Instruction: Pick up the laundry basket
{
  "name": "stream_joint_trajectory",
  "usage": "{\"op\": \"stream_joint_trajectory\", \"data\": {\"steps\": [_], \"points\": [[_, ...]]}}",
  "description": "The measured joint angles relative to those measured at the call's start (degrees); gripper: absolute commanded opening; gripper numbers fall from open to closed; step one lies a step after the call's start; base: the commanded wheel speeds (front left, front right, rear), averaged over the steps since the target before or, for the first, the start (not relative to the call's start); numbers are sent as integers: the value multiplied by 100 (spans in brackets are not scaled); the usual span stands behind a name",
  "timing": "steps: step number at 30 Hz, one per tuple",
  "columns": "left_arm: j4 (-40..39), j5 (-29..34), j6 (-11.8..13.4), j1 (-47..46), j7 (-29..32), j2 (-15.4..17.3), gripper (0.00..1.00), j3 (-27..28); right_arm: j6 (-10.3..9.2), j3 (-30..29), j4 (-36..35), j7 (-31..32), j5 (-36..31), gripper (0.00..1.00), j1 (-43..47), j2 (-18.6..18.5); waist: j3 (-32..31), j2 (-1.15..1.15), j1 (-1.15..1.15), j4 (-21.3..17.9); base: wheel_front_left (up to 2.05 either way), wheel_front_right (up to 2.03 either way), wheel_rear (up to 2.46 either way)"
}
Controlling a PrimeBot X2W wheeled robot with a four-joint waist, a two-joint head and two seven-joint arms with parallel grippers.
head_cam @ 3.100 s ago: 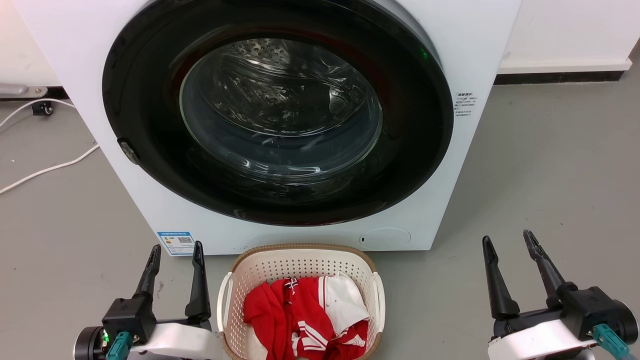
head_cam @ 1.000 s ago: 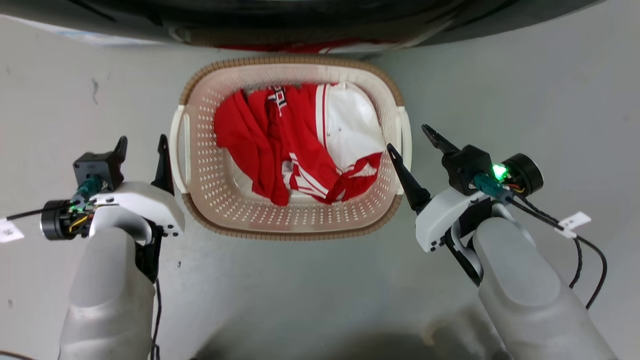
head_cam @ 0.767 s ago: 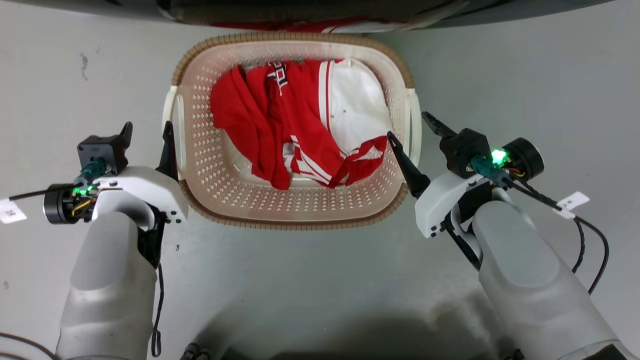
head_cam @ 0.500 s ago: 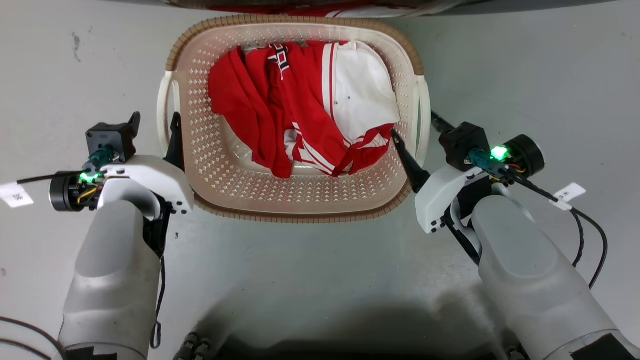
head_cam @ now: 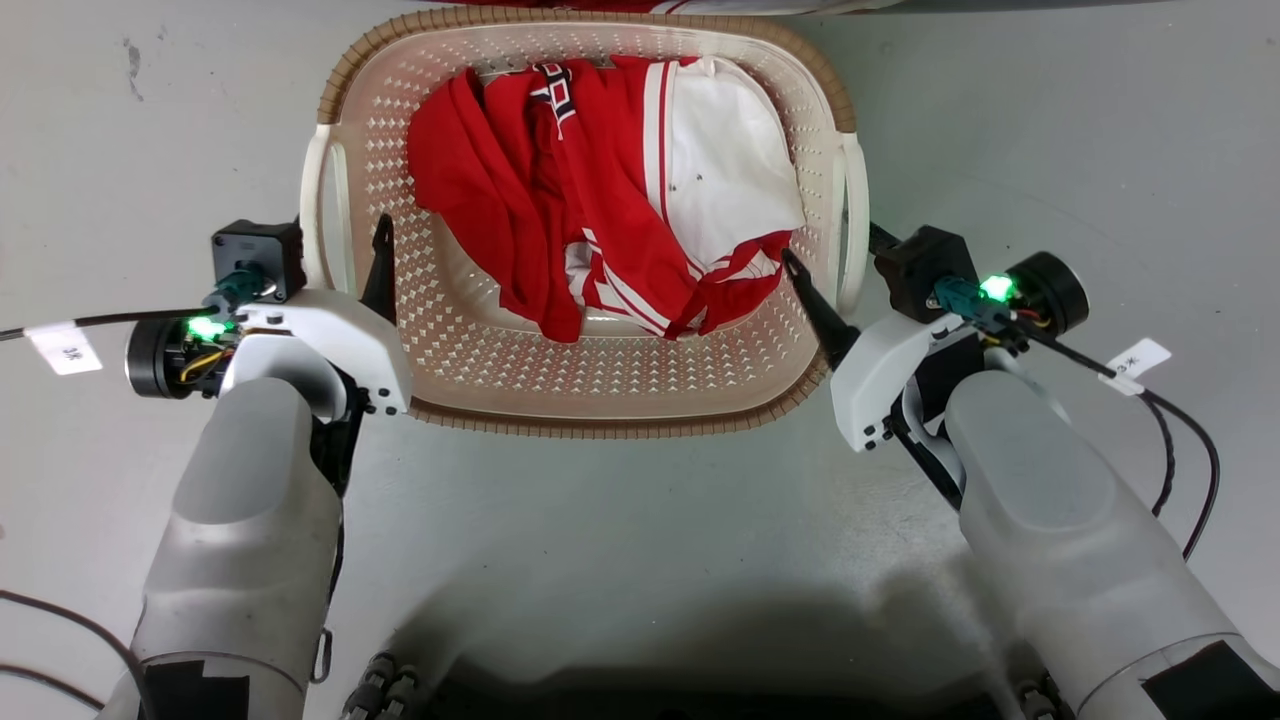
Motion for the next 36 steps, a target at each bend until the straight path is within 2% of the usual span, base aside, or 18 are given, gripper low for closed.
{"op": "stream_joint_trajectory", "data": {"steps": [1, 9, 16, 23, 29, 36], "points": [[43, 0, 0, -15, 0, -7, 0, -15, 0, -1, -13, 0, -16, 0, -15, 0, 1, 0, 0, 2, 0, 0, 0], [283, -58, -1, -66, 0, -73, 0, -162, -11, 59, 162, 1, -1, 0, -60, -9, -128, 0, 0, 35, 0, 0, 0], [578, -248, 1, 15, 1, -172, 0, -441, -12, 303, 539, 2, 155, 0, -20, -36, -479, 0, 0, 66, 0, 0, 0], [1087, -571, 8, 204, 2, -268, 0, -875, -13, 713, 1093, 23, 516, 0, 204, -57, -1099, 0, -1, 43, 0, 0, 0], [1405, -909, 21, 371, 27, -304, 0, -1338, -19, 1112, 1333, 313, 954, 0, 385, -63, -1760, 0, -1, 2, 0, 0, 0], [1525, -1344, 29, 539, 458, -312, 0, -1903, -19, 1459, 1458, 726, 1427, 0, 563, -69, -2506, 0, -1, -115, 0, 0, 0]]}}
